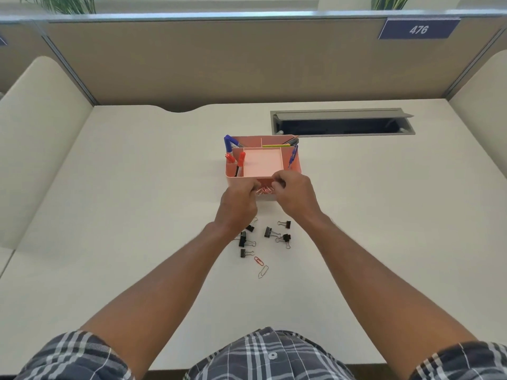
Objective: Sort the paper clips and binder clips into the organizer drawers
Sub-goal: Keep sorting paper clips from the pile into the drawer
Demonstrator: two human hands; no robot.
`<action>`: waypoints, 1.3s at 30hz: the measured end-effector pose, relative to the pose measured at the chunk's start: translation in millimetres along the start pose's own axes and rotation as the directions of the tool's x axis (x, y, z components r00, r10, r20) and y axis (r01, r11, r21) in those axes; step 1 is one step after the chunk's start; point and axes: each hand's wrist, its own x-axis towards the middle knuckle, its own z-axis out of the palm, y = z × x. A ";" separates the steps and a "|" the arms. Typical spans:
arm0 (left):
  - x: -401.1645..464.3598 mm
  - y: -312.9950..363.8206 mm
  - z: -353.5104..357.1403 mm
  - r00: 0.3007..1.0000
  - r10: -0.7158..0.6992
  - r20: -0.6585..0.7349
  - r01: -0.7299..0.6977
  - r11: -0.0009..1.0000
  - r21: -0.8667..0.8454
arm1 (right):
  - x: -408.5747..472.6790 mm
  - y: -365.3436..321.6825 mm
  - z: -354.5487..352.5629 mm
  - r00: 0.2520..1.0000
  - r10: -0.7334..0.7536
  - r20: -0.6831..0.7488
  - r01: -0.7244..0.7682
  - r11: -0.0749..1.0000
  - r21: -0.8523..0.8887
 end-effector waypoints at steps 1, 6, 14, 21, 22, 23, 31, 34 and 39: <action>-7.5 -3.1 -0.5 1.000 0.022 0.008 -0.022 1.000 0.007 | -6.7 1.9 -0.8 1.000 -0.010 -0.001 0.010 1.000 0.010; -61.7 -21.6 3.6 0.972 0.143 0.188 -0.163 0.982 0.097 | -54.8 20.7 5.1 0.944 0.043 0.327 -0.029 0.999 -0.045; -116.2 -35.5 19.4 0.937 0.062 0.344 -0.152 0.959 0.241 | -113.8 41.8 36.8 0.811 0.108 0.575 0.050 0.966 -0.253; -113.6 -34.8 21.7 0.933 0.045 0.356 -0.158 0.942 0.295 | -125.7 45.6 46.3 0.841 0.045 0.539 0.119 0.956 -0.266; -113.7 -34.7 22.1 0.931 0.040 0.364 -0.159 0.940 0.303 | -125.8 45.7 47.0 0.845 0.042 0.533 0.124 0.955 -0.270; -113.4 -34.1 22.6 0.929 0.040 0.369 -0.161 0.938 0.306 | -125.2 46.0 47.2 0.848 0.038 0.528 0.128 0.953 -0.274; -117.7 -32.3 24.0 0.918 0.112 0.381 -0.225 0.938 0.265 | -119.0 46.5 42.1 0.848 0.065 0.526 0.082 0.965 -0.250; -116.8 -32.3 25.9 0.923 0.095 0.374 -0.212 0.934 0.287 | -116.6 46.7 38.6 0.847 0.097 0.523 0.048 0.965 -0.256; -111.4 -28.1 32.0 0.907 0.054 0.417 -0.216 0.911 0.351 | -112.9 44.2 33.1 0.841 0.145 0.521 0.013 0.958 -0.288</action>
